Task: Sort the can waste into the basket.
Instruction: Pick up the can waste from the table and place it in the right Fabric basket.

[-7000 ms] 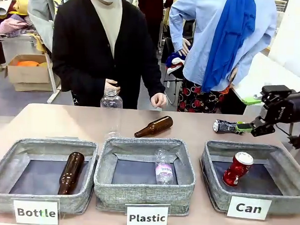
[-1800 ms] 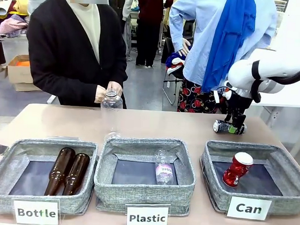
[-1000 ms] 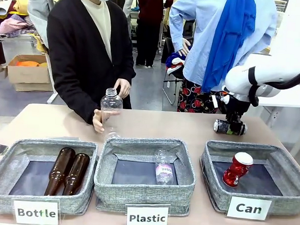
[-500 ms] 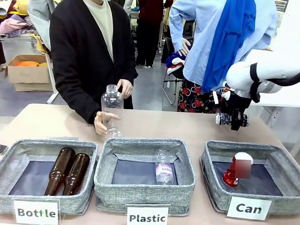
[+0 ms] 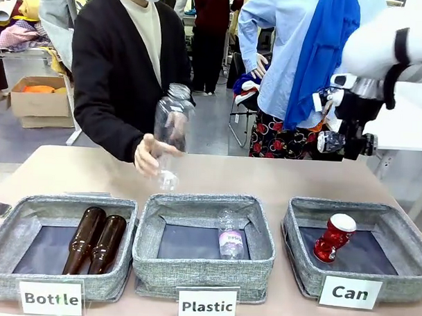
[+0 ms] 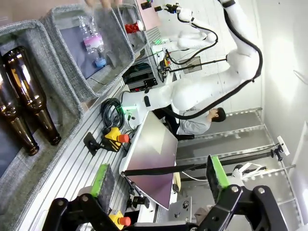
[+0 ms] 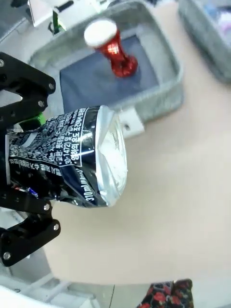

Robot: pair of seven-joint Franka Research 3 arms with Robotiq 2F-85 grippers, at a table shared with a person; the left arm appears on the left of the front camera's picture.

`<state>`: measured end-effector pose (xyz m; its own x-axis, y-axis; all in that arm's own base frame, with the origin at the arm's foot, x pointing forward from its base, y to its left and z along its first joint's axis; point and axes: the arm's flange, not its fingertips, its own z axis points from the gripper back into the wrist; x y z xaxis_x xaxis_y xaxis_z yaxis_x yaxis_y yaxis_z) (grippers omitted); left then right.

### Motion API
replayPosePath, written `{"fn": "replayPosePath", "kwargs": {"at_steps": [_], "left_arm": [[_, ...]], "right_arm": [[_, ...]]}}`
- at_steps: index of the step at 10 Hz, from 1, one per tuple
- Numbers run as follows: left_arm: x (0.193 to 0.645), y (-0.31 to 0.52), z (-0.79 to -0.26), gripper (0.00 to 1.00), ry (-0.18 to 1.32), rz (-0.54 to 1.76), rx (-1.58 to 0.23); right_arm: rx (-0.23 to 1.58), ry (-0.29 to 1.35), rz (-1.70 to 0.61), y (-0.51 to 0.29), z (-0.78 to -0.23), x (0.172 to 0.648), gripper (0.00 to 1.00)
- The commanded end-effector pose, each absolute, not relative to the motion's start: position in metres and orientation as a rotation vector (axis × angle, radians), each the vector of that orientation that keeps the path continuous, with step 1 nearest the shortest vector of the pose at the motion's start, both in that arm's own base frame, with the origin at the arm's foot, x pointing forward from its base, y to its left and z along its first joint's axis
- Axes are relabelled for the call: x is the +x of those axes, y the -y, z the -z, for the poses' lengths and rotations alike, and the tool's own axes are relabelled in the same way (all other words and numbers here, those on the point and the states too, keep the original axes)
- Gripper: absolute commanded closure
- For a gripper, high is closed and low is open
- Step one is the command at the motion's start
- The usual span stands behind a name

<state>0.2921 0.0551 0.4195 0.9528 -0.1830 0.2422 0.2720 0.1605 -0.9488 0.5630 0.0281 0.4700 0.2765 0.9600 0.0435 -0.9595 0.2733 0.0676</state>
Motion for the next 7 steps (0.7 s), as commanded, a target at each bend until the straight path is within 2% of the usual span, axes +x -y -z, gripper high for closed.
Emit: {"fn": "replayPosePath", "kwargs": {"at_steps": [1,4,7], "left_arm": [[0.287,-0.058,-0.420,0.00,0.068,0.332,-1.373],[0.287,-0.058,-0.420,0.00,0.068,0.332,-1.373],[0.287,-0.058,-0.420,0.00,0.068,0.332,-1.373]], "right_arm": [[0.177,0.025,-1.307,-0.026,-0.456,0.512,1.00],[0.275,0.023,-1.403,-0.004,-0.434,0.476,1.00],[0.316,0.028,-1.378,0.012,-0.425,0.472,1.00]]}}
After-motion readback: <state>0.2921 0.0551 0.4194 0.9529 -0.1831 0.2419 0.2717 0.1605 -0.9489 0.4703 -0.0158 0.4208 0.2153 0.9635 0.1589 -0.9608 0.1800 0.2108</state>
